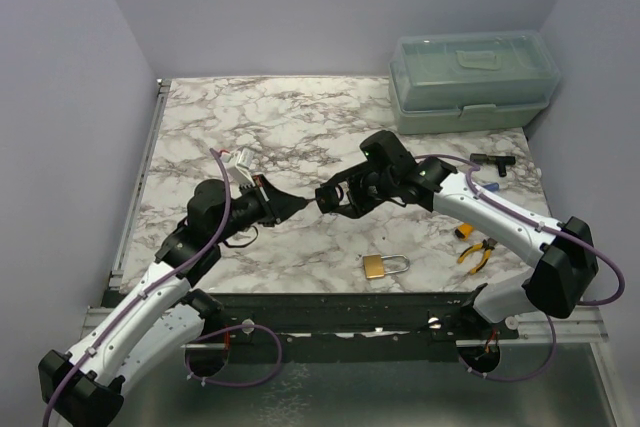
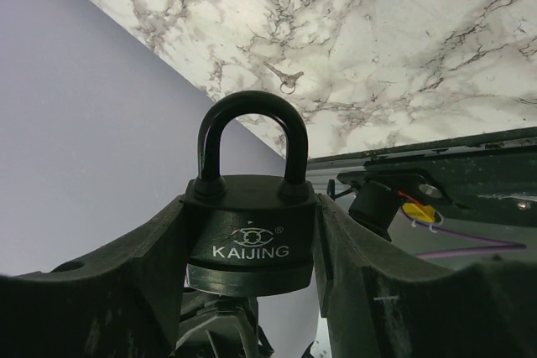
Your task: Unlock with the key
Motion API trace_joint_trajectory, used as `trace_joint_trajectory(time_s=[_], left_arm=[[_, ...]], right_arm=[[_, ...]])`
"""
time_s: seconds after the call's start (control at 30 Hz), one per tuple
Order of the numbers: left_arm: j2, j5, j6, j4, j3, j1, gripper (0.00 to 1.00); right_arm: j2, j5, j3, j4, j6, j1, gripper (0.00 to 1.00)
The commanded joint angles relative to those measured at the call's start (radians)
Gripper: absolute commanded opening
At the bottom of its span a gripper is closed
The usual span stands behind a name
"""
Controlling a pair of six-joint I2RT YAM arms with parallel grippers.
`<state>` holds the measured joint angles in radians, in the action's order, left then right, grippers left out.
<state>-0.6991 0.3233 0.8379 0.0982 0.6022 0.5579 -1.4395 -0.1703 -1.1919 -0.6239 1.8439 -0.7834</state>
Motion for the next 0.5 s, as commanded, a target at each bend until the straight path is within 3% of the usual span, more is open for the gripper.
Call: trace_joint_trajectory(time_s=[0.0,0.47], left_arm=[[-0.007,-0.026,0.012,-0.043,-0.017,-0.001,0.0],[-0.049,-0.057,0.015,-0.08,-0.019,0.007,0.0]], right_arm=[[-0.003,-0.026,-0.031,0.027,0.025,0.004,0.0],[-0.013,-0.034,-0.028,0.035,0.028,0.004,0.0]])
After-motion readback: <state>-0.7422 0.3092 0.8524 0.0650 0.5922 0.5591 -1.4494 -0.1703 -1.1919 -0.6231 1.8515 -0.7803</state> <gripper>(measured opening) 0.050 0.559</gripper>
